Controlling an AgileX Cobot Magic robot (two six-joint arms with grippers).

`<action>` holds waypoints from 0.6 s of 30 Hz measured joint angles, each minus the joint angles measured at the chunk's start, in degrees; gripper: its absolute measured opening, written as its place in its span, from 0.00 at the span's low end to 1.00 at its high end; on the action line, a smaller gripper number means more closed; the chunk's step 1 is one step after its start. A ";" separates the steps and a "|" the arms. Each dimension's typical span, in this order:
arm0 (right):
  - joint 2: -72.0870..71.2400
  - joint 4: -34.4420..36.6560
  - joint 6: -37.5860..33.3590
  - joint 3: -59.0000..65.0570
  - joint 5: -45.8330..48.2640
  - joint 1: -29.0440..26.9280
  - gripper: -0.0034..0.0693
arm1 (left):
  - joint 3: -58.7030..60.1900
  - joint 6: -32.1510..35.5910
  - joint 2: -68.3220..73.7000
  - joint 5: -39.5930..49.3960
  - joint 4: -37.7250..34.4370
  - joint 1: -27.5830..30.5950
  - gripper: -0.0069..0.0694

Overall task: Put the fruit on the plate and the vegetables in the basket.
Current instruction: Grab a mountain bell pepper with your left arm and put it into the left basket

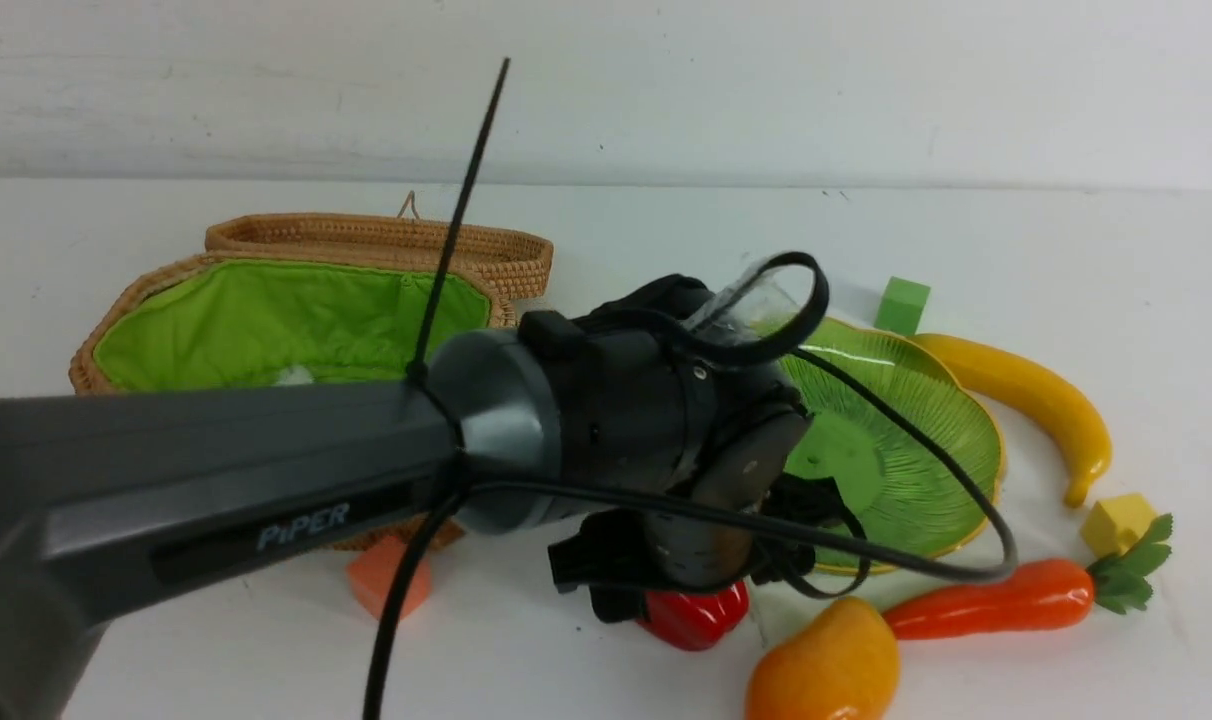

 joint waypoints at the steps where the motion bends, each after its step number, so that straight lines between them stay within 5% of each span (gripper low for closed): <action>1: 0.00 0.00 -0.30 0.00 -0.09 0.00 0.12 | 0.00 -0.23 0.54 0.00 -0.72 0.00 0.87; 18: 0.00 0.00 -1.59 0.00 -0.32 0.00 0.12 | 0.00 -3.13 1.93 -0.07 4.81 0.00 0.87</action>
